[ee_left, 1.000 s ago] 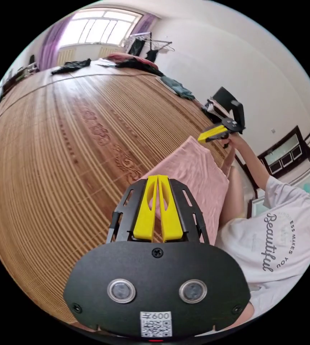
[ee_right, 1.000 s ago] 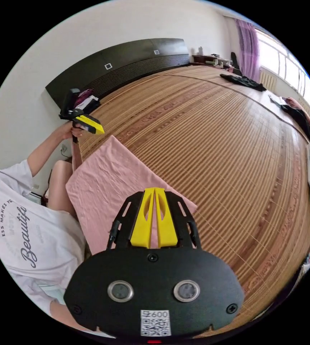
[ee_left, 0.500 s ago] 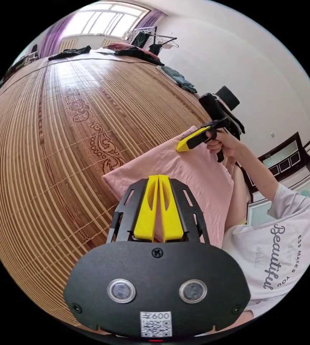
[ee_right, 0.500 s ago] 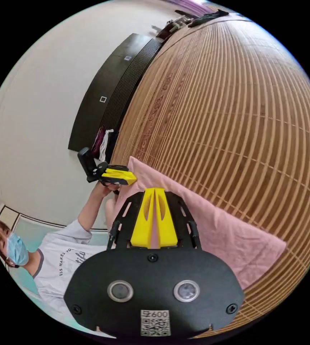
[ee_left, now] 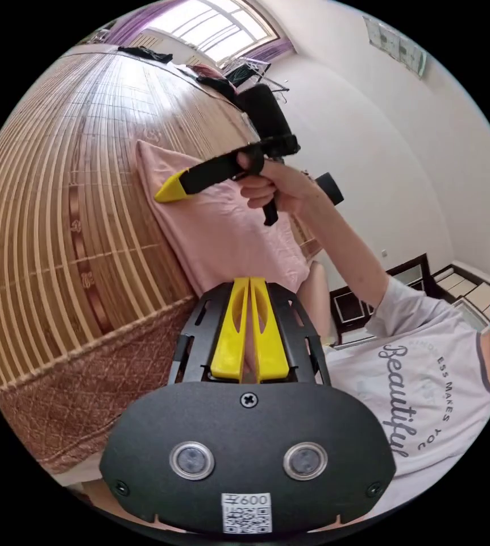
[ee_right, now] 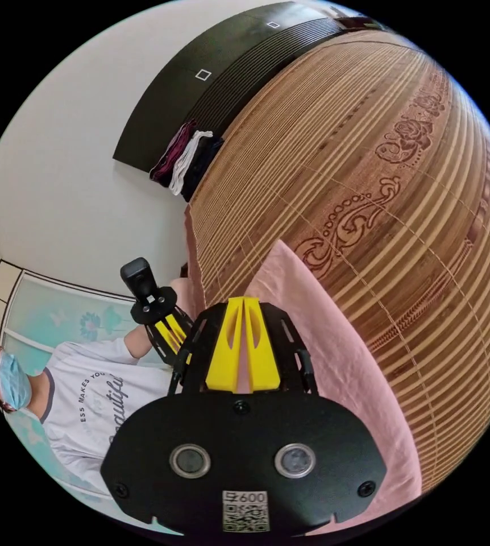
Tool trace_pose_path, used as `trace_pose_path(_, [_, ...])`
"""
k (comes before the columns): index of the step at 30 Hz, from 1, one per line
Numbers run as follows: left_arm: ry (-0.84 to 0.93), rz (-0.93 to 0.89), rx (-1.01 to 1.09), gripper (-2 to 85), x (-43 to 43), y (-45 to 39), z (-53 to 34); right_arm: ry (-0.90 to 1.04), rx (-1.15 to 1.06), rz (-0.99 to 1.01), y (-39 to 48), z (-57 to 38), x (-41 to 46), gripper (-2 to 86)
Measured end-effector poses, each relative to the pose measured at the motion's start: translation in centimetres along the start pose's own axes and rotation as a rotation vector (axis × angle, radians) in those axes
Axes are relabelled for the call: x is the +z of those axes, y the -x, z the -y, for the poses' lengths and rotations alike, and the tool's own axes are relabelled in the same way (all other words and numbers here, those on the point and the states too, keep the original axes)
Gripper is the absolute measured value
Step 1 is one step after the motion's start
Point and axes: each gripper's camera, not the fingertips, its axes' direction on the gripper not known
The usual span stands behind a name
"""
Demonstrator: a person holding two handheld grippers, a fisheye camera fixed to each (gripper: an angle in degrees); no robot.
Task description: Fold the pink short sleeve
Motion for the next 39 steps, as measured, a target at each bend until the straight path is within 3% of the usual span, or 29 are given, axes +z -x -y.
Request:
trace_pose_path(4, [-0.078,0.015,-0.013,0.1,-0.5,-1.8,-3.8,-0.181,0.085,-0.006,-1.6,-0.9,-3.1,-0.9])
trace_pose_path(9, [-0.042,0.015,-0.028,0.0,-0.6,-3.6,-7.7,-0.233,0.066,-0.057,-0.3,-1.2,-3.0,-0.8])
trace_pose_path(13, [0.304,0.177,-0.004,0.0,3.8,-5.7,-11.1,-0.253,0.028,-0.109,2.0,-1.9,-2.3,-0.8])
trace_pose_path(14, [0.336,0.146,0.027,0.0,4.1,-6.7,-11.6,-0.264,0.012,-0.134,3.0,-2.3,-2.2,-0.8])
trace_pose_path(17, [0.146,-0.146,0.065,0.1,0.0,-9.0,-10.2,-0.326,-0.037,-0.181,5.8,-4.4,-3.1,-0.8])
trace_pose_path(19, [-0.03,-0.202,0.069,0.1,-3.8,-9.7,-8.1,-0.345,-0.05,-0.171,7.0,-5.8,-3.6,-0.8])
trace_pose_path(22, [-0.258,0.002,0.006,0.1,-7.8,-9.5,-2.5,-0.305,-0.028,-0.141,7.6,-6.6,-3.1,-0.8])
trace_pose_path(25, [-0.398,0.25,-0.224,0.2,-6.2,-6.1,4.0,-0.301,0.026,-0.168,7.7,-6.6,-1.6,-0.8])
trace_pose_path(28, [-0.264,0.201,-0.323,0.2,0.0,-2.5,9.8,-0.311,0.068,-0.182,7.8,-7.0,-0.3,-0.8])
trace_pose_path(30, [-0.107,0.288,-0.297,0.3,4.3,-2.2,11.9,-0.314,0.088,-0.173,7.5,-7.6,-0.2,-0.8])
trace_pose_path(31, [-0.108,0.319,-0.216,0.3,5.2,-2.8,12.2,-0.319,0.111,-0.165,7.3,-8.4,-0.7,-0.8])
trace_pose_path(39, [-0.155,0.26,-0.227,0.2,7.3,-3.0,9.9,-0.422,0.274,-0.313,5.5,-22.4,-10.5,-0.8])
